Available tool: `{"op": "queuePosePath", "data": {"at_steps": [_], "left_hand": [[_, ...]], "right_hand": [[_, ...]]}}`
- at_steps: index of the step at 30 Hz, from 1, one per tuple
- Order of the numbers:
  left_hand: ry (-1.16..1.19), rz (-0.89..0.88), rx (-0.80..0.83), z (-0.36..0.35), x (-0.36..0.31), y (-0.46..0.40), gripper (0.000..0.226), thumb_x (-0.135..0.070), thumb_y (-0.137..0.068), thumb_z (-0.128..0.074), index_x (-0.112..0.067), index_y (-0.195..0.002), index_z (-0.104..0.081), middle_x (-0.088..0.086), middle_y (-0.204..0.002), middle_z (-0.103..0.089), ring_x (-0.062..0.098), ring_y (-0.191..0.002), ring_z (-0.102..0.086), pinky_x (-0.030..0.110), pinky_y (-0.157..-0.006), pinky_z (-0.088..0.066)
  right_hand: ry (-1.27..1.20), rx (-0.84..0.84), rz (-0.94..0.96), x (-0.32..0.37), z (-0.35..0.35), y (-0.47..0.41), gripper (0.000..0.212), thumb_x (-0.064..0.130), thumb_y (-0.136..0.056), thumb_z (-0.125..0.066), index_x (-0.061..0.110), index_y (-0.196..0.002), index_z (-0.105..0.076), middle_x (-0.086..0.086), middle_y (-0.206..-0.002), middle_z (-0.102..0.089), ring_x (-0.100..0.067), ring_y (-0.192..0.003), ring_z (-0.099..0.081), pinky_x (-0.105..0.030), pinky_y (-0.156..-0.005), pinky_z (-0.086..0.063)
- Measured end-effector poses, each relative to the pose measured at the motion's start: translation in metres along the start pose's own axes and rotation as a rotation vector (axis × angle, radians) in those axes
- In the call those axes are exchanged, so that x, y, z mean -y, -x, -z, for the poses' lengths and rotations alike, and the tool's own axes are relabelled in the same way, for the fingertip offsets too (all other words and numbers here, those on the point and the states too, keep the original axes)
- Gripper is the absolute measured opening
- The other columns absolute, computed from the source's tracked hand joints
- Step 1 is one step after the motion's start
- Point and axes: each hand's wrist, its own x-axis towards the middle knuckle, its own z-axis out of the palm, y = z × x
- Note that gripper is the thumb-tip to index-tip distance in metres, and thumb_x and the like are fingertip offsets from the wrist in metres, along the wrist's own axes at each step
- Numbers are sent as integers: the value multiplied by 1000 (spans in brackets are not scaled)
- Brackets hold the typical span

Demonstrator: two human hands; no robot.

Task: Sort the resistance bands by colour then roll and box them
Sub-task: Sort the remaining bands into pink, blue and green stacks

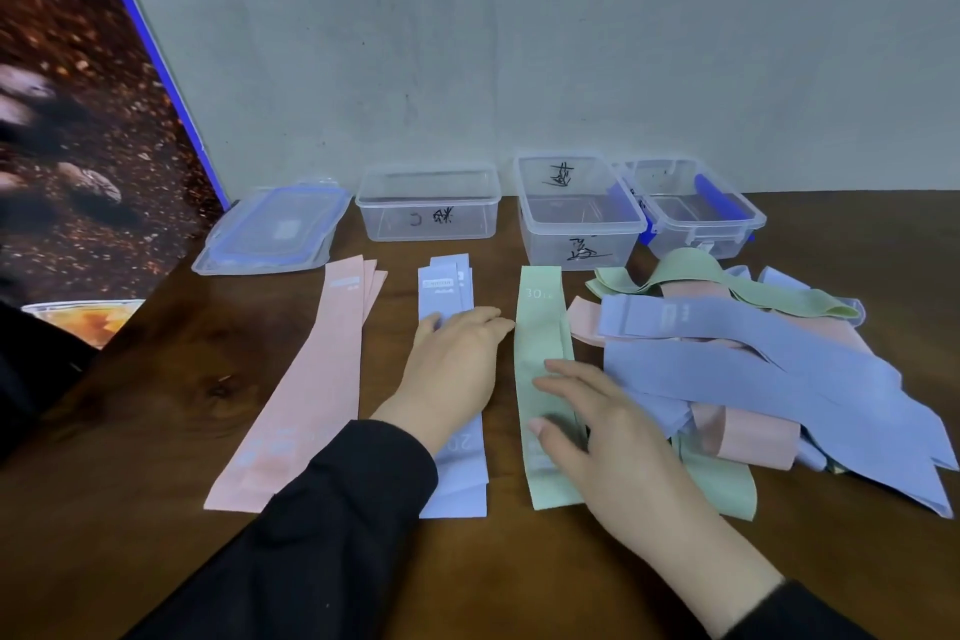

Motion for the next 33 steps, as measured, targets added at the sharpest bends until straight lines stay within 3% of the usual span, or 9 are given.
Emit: {"op": "queuePosePath", "data": {"at_steps": [4,7,10,16,19,23,25,29,33], "left_hand": [[-16,11,17,2,-1,1,73,8,-91,-48,-29,-153,-37,-3,-162,-30,15,-148,-26,47,-123,-9],[-1,26,10,5,2,3,70,6,-94,-46,-30,-153,-36,-4,-162,-29,15,-149,-26,45,-123,-7],[24,31,-18,6,7,2,64,2,-96,-43,-31,-151,-39,-5,-159,-35,14,-147,-29,46,-123,-8],[179,-41,-63,6,5,1,40,-19,-101,-41,-35,-136,-55,-8,-124,-67,13,-121,-55,43,-122,-10],[186,-52,-76,6,5,0,36,-24,-101,-44,-33,-132,-59,-10,-122,-67,12,-118,-56,42,-121,-15],[164,-73,-88,6,10,-2,27,-31,-100,-50,-36,-120,-67,-13,-109,-61,12,-107,-55,41,-113,-27],[141,-81,-72,5,12,-3,24,-39,-100,-54,-34,-117,-70,-11,-107,-56,13,-106,-52,37,-107,-29],[141,-74,-85,7,9,-3,28,-46,-99,-53,-29,-112,-72,-11,-108,-53,12,-105,-49,36,-104,-32],[222,-70,-154,13,1,2,31,-41,-101,-51,-28,-124,-67,-11,-120,-58,10,-112,-52,35,-104,-40]], "right_hand": [[-26,20,-20,8,1,-24,46,43,-100,-58,36,-144,-50,26,-159,-28,7,-135,-34,-11,-101,-26],[-120,2,-99,14,8,-38,47,44,-99,-59,35,-144,-51,18,-159,-36,-5,-144,-34,-23,-111,-30],[-140,1,-136,16,16,-48,46,46,-100,-56,35,-145,-50,13,-153,-46,-12,-137,-44,-28,-108,-36],[8,48,-45,16,0,-58,49,26,-98,-64,29,-146,-50,10,-154,-43,-9,-137,-45,-16,-102,-32],[22,40,2,12,-4,-61,46,17,-96,-63,29,-140,-55,12,-145,-49,-7,-125,-51,-14,-95,-35],[-2,-39,41,10,-3,-59,38,25,-97,-65,30,-134,-60,15,-137,-53,3,-99,-53,-2,-82,-36],[26,-83,85,11,5,-57,32,28,-99,-63,29,-131,-63,17,-133,-54,4,-103,-48,4,-82,-33],[98,-196,170,8,33,-59,22,22,-100,-62,21,-120,-71,10,-116,-68,-4,-106,-55,-7,-90,-39],[166,-184,41,-5,74,-65,24,24,-104,-54,28,-122,-70,13,-122,-69,-6,-110,-60,-13,-85,-38]]}}
